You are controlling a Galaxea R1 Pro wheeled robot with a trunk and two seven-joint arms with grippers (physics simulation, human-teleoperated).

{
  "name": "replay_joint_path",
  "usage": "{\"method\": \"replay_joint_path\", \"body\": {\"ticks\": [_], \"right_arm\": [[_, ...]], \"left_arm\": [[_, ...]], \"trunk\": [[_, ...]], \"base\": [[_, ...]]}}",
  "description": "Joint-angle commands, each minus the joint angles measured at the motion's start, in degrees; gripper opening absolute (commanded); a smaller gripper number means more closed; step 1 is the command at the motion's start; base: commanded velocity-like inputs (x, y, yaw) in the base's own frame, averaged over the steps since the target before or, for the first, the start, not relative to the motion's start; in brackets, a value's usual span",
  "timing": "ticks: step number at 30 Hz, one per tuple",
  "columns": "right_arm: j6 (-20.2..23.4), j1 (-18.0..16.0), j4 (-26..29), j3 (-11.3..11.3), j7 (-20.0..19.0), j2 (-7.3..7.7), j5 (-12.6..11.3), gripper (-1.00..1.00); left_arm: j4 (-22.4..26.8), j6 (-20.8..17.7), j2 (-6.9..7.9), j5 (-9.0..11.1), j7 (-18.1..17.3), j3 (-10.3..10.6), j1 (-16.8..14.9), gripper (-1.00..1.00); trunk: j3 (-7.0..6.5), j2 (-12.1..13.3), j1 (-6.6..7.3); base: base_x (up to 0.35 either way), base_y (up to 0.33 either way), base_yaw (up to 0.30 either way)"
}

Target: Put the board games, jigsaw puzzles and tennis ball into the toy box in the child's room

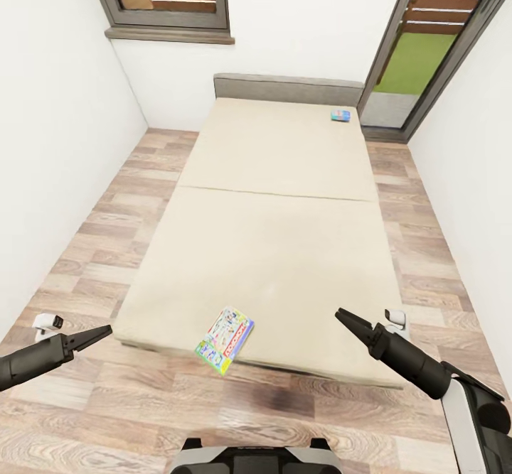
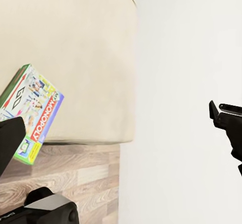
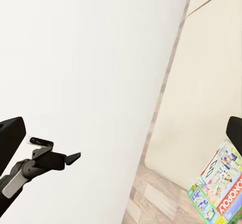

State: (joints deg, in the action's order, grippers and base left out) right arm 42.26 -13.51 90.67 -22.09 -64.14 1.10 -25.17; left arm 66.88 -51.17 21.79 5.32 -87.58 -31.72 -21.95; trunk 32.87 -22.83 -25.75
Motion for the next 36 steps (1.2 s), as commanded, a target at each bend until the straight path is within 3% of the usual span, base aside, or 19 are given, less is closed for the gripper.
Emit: {"method": "replay_joint_path", "body": {"ticks": [1,36], "right_arm": [[0.37,-0.03,0.01,-0.03,-0.03,-0.04,-0.23,1.0],[-1.46,-0.03,-0.03,0.03,0.06,-0.31,-0.23,1.0]], "left_arm": [[0.01,-0.61,0.01,-0.05,-0.23,-0.01,-0.04,1.0],[0.03,-0.65,-0.87,-0.06,0.1,0.08,-0.11,1.0]], "trunk": [[-0.03,-0.08,-0.03],[-3.32,-0.08,-0.03]], "base": [[0.0,0.0,0.0],[0.0,0.0,0.0]]}}
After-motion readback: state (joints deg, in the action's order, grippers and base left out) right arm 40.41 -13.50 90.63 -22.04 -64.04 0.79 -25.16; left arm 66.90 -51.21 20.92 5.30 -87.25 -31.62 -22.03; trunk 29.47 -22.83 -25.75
